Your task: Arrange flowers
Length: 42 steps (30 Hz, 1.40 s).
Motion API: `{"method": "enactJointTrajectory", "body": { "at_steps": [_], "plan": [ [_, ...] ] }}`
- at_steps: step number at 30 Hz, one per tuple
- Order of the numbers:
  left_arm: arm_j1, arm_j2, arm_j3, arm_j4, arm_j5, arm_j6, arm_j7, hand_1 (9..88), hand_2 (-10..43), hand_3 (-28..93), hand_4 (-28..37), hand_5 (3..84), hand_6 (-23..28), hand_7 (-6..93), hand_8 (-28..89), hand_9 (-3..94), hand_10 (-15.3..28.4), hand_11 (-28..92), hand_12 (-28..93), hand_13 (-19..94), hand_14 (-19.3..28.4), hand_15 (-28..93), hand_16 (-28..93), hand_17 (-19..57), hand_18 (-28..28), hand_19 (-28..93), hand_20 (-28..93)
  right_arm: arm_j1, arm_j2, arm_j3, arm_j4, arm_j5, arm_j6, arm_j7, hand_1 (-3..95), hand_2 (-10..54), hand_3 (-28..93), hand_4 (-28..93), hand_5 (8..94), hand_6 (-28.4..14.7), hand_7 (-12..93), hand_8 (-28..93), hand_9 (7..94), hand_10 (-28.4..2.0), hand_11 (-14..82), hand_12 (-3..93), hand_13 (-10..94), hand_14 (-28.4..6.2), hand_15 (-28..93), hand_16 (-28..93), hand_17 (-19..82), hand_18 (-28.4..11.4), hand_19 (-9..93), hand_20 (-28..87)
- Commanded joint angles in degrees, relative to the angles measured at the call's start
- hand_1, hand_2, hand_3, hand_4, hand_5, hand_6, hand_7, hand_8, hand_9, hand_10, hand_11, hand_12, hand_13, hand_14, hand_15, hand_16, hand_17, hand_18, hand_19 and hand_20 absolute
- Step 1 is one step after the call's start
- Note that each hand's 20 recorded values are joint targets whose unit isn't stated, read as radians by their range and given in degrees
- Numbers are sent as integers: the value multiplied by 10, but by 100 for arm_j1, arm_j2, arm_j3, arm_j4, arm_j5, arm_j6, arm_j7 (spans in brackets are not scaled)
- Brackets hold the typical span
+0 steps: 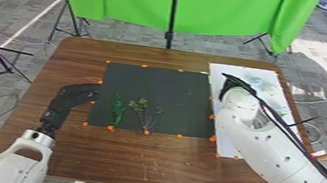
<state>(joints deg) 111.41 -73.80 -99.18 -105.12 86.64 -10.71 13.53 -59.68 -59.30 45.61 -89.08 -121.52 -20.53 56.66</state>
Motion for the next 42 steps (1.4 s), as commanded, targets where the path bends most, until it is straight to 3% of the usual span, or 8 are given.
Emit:
{"method": "enactJointTrajectory", "body": {
  "at_steps": [1,12,22,27,42],
  "plan": [
    [51,-61,-27,35,5,-68,-14,300,0,597,-158,511,70,117,-53,512,158,224,128,426,208,252,-24,100,170,237,193,-387,169,-141,11,67,681,-270,577,-95,509,65,814,-50,332,260,935,-102,486,291,937,-13,735,210,761,-126,932,608],
    [166,-20,-84,-33,-30,-59,-75,301,0,596,-158,511,69,117,-53,513,158,224,128,425,209,252,-23,99,170,237,192,-377,515,187,-988,370,1902,-556,551,-95,559,82,818,-60,375,260,934,-93,529,280,937,-12,769,203,771,-137,932,650],
    [162,56,-88,-43,-44,-37,-103,300,0,597,-157,511,70,116,-53,513,158,223,127,425,209,253,-23,99,170,237,192,-1119,539,490,-1993,982,2498,-663,552,-95,569,74,819,-62,378,260,935,-92,533,273,937,-11,774,198,774,-137,932,651],
    [165,81,-70,-46,-41,-54,-112,300,0,596,-157,511,70,115,-53,513,158,224,128,424,209,253,-23,98,170,237,192,-1298,354,263,-2031,1000,2315,-609,559,-95,562,67,819,-63,376,258,936,-94,529,273,937,-10,772,197,775,-136,932,648],
    [132,51,-50,-54,-6,-80,-113,299,0,597,-157,511,70,116,-53,512,158,223,128,423,208,251,-23,97,170,236,192,-1329,-113,-173,-1593,955,2563,-659,579,-95,542,45,817,-66,360,254,936,-95,515,271,937,-7,757,197,774,-128,932,632]
  ]
}}
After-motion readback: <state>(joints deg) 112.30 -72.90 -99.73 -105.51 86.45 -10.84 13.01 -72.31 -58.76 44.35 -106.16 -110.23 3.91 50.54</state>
